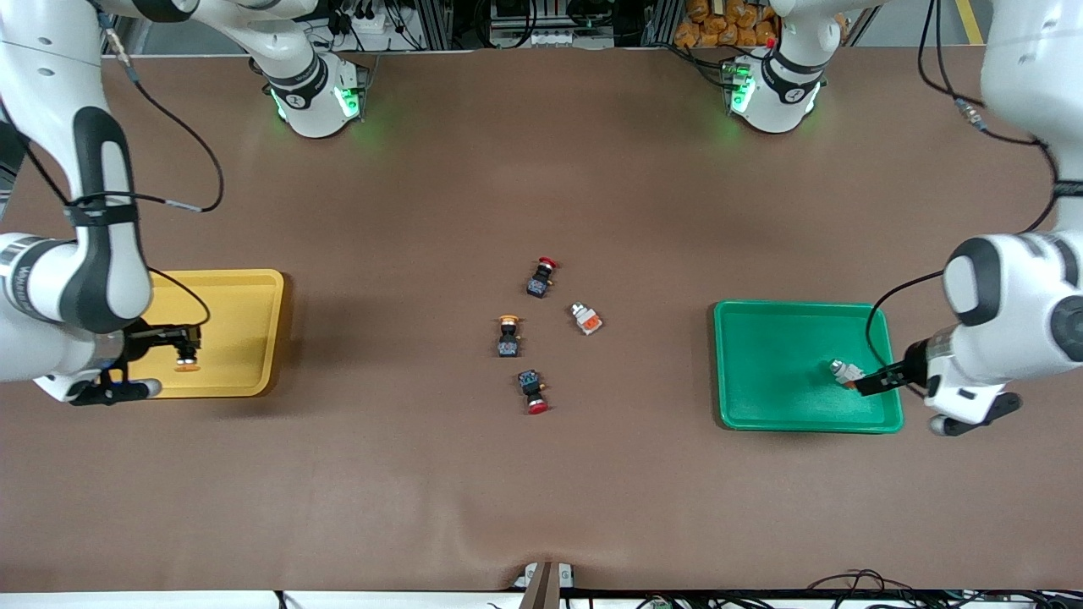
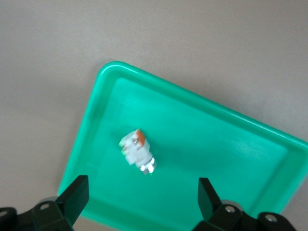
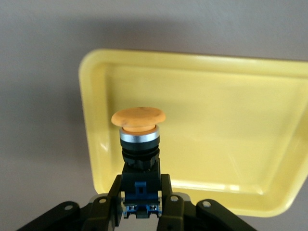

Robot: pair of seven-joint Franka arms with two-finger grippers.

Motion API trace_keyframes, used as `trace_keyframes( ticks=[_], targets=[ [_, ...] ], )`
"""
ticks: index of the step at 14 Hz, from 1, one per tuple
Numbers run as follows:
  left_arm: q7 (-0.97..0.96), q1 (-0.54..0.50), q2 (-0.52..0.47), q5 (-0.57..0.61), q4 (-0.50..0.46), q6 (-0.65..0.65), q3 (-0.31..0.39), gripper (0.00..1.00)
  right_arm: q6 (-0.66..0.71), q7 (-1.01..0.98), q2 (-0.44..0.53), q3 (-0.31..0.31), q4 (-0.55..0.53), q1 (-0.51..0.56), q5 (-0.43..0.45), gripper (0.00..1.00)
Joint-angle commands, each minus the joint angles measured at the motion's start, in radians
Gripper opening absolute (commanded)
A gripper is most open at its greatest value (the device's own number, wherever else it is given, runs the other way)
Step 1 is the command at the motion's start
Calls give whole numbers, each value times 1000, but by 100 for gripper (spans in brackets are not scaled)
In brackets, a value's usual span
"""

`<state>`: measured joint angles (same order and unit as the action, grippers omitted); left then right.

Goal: Place green and yellow buttons in trays
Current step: 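Open both grippers to release the buttons into the trays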

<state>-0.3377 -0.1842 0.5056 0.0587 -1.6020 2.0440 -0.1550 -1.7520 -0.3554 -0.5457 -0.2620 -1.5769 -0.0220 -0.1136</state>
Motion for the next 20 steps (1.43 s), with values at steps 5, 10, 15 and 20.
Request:
trace_keyframes(
  ticks=[5,10,15,20],
  targets=[
    [5,31,-18,4,71,-148,-6,100,29,59,36,24,-8,-10,-38,100],
    [-194,162,-35,4,73,-174,-23,100,16,352,33,24,21,-108,-158,100],
    [-262,230,-52,-17,76,-174,-58,100,-75,694,21,24,26,-243,-201,100],
    [-389,244,-49,-19,74,-176,-147,100,-167,964,-16,24,17,-380,-199,100]
  ],
)
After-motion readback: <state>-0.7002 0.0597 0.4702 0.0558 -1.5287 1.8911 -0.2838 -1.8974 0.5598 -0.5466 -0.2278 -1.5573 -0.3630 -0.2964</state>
